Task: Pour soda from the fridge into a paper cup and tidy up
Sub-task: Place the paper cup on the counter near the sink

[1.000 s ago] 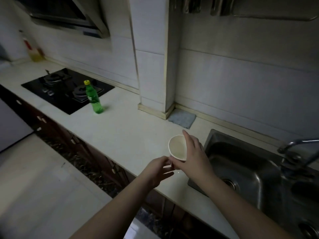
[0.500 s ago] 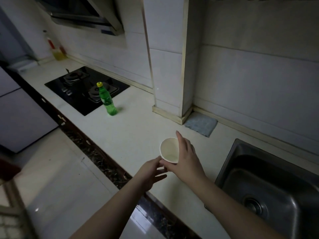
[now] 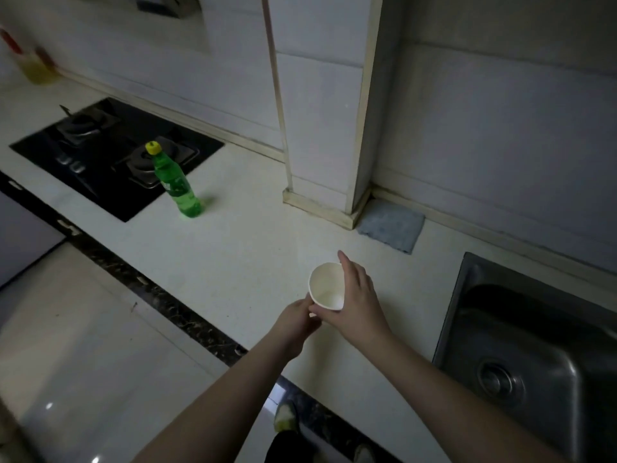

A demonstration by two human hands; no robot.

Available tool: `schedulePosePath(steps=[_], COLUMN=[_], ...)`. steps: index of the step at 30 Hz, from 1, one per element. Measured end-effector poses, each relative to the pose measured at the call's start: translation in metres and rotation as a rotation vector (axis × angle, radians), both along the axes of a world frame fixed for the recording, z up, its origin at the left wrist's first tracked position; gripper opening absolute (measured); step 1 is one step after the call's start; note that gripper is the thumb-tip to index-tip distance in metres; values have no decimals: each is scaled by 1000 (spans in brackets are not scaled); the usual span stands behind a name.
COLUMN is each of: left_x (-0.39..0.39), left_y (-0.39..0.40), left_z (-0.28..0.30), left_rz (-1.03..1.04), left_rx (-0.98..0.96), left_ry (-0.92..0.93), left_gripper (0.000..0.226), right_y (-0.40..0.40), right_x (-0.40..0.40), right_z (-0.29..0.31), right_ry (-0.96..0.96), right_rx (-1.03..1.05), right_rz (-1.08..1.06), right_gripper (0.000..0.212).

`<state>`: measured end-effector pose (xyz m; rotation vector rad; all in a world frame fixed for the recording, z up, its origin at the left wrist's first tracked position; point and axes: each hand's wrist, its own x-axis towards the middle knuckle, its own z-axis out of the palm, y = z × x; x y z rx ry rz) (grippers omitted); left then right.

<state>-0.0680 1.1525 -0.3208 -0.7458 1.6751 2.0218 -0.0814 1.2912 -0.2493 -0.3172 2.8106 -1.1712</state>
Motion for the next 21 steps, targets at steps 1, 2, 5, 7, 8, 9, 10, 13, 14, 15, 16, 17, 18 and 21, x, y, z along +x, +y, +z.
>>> schedulePosePath(steps=[1, 2, 5, 7, 8, 9, 10, 13, 14, 15, 16, 17, 18, 21], left_x=[-6, -12, -27, -36, -40, -44, -47, -54, -56, -57, -59, -60, -61, -63], left_y=[-5, -9, -23, -30, -33, -36, -38, -41, -42, -43, -44, -45, -45, -46], left_z=[-3, -5, -15, -23, -26, -29, -31, -34, -34, -35, -35, -36, -36, -37], left_rz=[-8, -25, -81, -107, -124, -135, -139, -146, -150, -161, -180, -201, -219, -256], left_rx=[2, -8, -59, -81, -97, -109, -119, -141, -147, -163, -183, -200, -213, -239], left_ry=[-12, -22, -47, -67, -73, -74, -76, -74, -74, -68, -63, -58, -59, -55], left_gripper=[28, 31, 42, 39, 36, 35, 35, 26, 22, 19, 16, 13, 11, 11], right_y=[-6, -12, -28, -36, -40, -43, -46, -52, -54, -54, -55, -55, -55, -56], right_x=[-4, -8, -18, -24, -26, -29, -30, -31, -31, -31, -31, -31, -31, -31], right_z=[-3, -5, -15, -21, -25, -28, -32, -42, -46, -49, -52, -53, -55, -58], right_ry=[-14, -26, -66, -74, -78, -84, -92, -109, -115, -121, -126, -129, -132, -126], right_rx=[-6, -12, -25, -33, -39, -43, -48, -58, -58, -57, -57, -54, -48, -39], right_rz=[-23, -45, -105, -127, -138, -151, -166, -215, -230, -239, -245, -249, -252, -272], right_gripper=[111, 112, 113, 113, 112, 112, 113, 114, 114, 115, 115, 115, 115, 115])
